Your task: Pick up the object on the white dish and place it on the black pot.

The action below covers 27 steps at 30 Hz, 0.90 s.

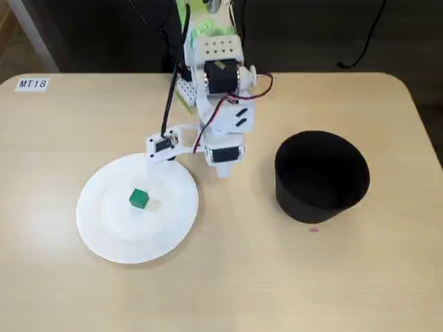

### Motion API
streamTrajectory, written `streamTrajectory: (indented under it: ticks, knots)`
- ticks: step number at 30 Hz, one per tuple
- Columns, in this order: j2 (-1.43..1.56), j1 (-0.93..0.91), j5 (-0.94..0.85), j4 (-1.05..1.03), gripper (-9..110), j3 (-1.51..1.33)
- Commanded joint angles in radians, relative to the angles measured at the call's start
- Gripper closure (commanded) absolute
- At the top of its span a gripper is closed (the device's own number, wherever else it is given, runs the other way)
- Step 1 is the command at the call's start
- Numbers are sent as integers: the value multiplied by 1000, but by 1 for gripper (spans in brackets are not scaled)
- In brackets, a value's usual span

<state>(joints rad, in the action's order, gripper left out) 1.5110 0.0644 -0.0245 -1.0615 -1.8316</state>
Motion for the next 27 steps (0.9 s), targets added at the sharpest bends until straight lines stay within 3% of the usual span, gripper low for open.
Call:
streamTrajectory:
  ticks: [1, 8, 17, 27]
  knots:
    - [-6, 0, 23, 34, 101, 48]
    - [-15, 8, 44, 112, 100, 48]
    - [-9, 5, 41, 81, 67, 41]
    - [-2, -66, 58, 40, 65, 49]
